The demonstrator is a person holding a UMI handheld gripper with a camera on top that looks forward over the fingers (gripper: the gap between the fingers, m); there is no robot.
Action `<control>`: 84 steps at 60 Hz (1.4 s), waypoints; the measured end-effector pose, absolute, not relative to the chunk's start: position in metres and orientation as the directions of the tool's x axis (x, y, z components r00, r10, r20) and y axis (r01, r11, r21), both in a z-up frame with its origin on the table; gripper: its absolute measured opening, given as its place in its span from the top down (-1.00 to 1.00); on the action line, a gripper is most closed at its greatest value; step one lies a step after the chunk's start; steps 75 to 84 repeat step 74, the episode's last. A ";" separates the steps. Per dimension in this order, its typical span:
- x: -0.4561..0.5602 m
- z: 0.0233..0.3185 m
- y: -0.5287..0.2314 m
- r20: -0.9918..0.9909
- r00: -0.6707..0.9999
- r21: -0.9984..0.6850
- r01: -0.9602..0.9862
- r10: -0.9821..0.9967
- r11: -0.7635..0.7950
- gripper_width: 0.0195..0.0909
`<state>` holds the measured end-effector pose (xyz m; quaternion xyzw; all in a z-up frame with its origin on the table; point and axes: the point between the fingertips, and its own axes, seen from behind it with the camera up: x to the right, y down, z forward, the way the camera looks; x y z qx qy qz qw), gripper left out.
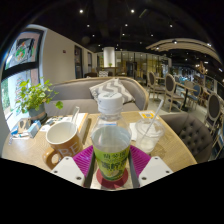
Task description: Pour water
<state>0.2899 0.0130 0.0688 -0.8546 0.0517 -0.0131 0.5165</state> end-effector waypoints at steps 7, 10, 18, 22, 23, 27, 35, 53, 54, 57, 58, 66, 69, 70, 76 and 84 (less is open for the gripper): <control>0.286 0.061 0.001 -0.055 0.992 -0.851 -0.105 -0.112 -0.515 -0.87; 0.287 0.066 -0.009 -0.051 0.990 -0.838 -0.114 -0.132 -0.534 -0.79; 0.280 0.092 -0.042 -0.037 0.985 -0.822 -0.126 -0.169 -0.555 -0.86; 0.272 0.112 -0.062 -0.028 0.983 -0.819 -0.127 -0.182 -0.560 -0.85; 0.269 0.118 -0.068 -0.025 0.982 -0.817 -0.127 -0.185 -0.562 -0.86; 0.256 0.140 -0.095 -0.018 0.980 -0.809 -0.131 -0.200 -0.573 -0.85; 0.218 0.180 -0.143 -0.019 0.982 -0.791 -0.131 -0.190 -0.598 -0.85; 0.167 0.235 -0.220 -0.010 0.982 -0.785 -0.124 -0.187 -0.608 -0.84; 0.166 0.236 -0.223 -0.008 0.982 -0.785 -0.123 -0.189 -0.607 -0.85; 0.164 0.238 -0.230 -0.001 0.981 -0.785 -0.120 -0.192 -0.607 -0.85; 0.164 0.238 -0.232 -0.001 0.981 -0.785 -0.120 -0.194 -0.607 -0.85; 0.163 0.236 -0.247 -0.014 0.979 -0.778 -0.140 -0.205 -0.613 -0.84; 0.167 0.236 -0.250 0.011 0.978 -0.778 -0.121 -0.207 -0.617 -0.85; 0.168 0.236 -0.250 0.019 0.979 -0.779 -0.113 -0.204 -0.617 -0.85; 0.169 0.237 -0.251 0.019 0.979 -0.781 -0.111 -0.202 -0.615 -0.85; 0.169 0.237 -0.251 0.019 0.979 -0.781 -0.111 -0.202 -0.615 -0.85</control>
